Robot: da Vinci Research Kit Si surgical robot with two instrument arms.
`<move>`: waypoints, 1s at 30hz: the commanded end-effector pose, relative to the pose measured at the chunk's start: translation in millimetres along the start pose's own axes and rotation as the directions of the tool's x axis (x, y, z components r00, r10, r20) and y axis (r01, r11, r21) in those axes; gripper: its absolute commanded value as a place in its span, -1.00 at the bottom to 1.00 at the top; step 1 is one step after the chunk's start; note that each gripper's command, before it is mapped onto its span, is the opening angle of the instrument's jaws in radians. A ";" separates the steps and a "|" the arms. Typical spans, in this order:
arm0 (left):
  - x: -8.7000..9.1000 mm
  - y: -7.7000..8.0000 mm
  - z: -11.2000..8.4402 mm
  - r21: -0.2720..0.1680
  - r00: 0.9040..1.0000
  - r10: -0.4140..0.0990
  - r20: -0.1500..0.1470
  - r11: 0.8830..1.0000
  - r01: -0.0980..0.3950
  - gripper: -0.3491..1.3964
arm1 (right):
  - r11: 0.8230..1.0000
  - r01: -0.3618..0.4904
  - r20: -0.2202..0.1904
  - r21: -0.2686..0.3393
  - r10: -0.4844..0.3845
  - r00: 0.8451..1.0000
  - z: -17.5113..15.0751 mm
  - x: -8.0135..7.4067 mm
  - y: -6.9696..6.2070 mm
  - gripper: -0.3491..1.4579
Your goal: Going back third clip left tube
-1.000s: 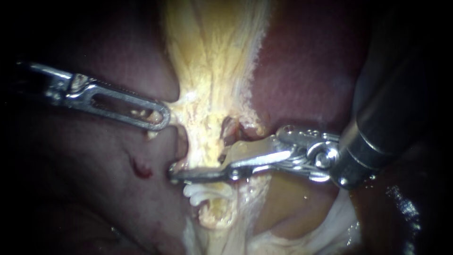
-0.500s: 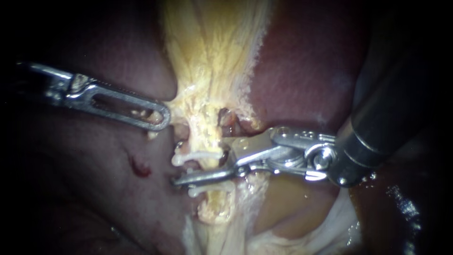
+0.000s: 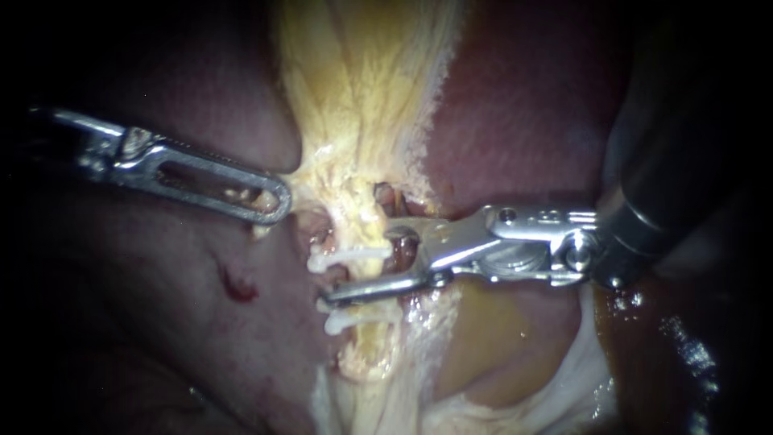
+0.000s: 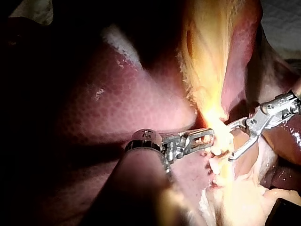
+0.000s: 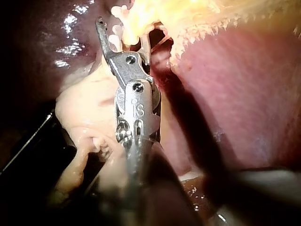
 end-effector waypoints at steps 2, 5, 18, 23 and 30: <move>0.0 0.0 0.0 0.000 1.000 0.001 0.000 1.000 -0.001 -1.00 | 1.000 0.018 0.002 0.003 -0.018 1.000 -0.9 -0.2 -0.2 -0.06; 0.1 0.1 0.0 0.000 1.000 0.001 0.000 1.000 -0.001 -1.00 | 0.999 0.047 0.004 0.007 -0.047 0.999 -2.7 -0.5 -0.6 -0.06; 0.1 0.1 0.0 0.000 1.000 0.001 0.000 1.000 -0.001 -1.00 | 0.987 0.160 0.017 -0.003 -0.160 0.987 -11.6 0.5 -1.1 -0.06; 0.1 0.0 0.2 -0.001 1.000 0.001 0.001 1.000 -0.001 -1.00 | 0.983 0.181 0.020 -0.007 -0.181 0.983 -13.2 0.6 -1.2 -0.06; 1.0 0.3 3.1 -0.001 1.000 0.006 0.002 1.000 -0.006 -1.00 | 0.982 0.187 0.021 -0.006 -0.187 0.982 -13.8 0.4 -1.2 -0.06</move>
